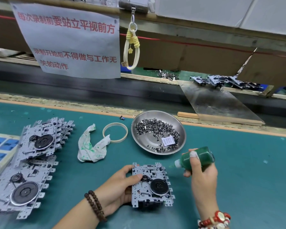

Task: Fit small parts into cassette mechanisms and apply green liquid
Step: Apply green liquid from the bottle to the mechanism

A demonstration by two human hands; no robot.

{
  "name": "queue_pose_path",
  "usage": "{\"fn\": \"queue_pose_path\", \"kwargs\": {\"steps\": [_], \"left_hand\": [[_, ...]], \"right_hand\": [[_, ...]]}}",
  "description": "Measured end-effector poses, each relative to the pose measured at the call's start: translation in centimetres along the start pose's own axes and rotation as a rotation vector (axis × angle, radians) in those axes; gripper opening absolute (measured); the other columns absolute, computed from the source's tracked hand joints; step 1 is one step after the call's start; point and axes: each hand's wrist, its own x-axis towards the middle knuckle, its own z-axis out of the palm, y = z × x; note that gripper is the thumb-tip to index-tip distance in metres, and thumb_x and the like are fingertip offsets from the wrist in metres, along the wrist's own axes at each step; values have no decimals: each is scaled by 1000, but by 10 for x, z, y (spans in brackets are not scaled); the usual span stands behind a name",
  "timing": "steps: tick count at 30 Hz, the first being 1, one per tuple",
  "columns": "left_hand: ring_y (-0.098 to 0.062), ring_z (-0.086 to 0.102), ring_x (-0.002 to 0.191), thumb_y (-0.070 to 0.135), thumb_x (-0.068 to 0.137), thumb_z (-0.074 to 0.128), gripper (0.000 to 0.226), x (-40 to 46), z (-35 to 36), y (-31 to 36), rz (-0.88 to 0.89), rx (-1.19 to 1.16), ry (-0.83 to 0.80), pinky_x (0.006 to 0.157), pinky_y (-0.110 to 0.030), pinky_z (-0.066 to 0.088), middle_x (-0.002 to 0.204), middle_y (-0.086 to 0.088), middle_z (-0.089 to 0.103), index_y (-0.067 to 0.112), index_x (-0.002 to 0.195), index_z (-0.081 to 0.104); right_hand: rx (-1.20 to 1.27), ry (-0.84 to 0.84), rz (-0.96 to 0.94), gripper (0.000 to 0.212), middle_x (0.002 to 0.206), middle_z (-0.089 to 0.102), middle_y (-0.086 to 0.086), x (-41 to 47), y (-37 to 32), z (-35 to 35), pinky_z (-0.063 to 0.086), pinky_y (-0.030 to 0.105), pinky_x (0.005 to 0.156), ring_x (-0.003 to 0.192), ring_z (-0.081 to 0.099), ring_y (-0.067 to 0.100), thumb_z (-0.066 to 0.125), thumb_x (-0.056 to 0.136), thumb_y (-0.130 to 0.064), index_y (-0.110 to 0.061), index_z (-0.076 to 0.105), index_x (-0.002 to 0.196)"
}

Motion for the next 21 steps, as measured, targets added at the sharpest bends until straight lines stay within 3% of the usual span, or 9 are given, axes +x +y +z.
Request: {"fn": "queue_pose_path", "kwargs": {"steps": [6,10,13,21], "left_hand": [[-25,68,77,6,86,58,31,0,-2,0,-11,-15,5,68,-36,59,103,-19,69,11,116,53],[-28,66,89,8,77,62,41,3,-3,-3,-8,-30,3,76,-38,58,104,-18,70,10,118,53],[-31,64,97,13,67,65,53,6,-4,-4,-4,-37,-5,79,-39,57,107,-18,69,8,118,54],[-27,70,83,11,68,63,52,9,-5,-5,-1,-51,-17,69,-37,59,106,-19,69,7,119,55]], "right_hand": [[75,120,0,25,63,54,1,8,13,24,43,13,41,45,54,-3,48,80,-39,-13,48,79],[83,149,-12,44,61,57,-1,6,22,27,45,13,43,46,55,-2,49,69,-56,-13,49,79],[68,174,-26,46,59,60,1,10,25,25,44,12,44,46,57,0,46,68,-61,-16,50,77],[26,174,-45,43,59,62,1,10,28,24,45,12,45,47,58,3,45,71,-60,-18,51,74]]}}
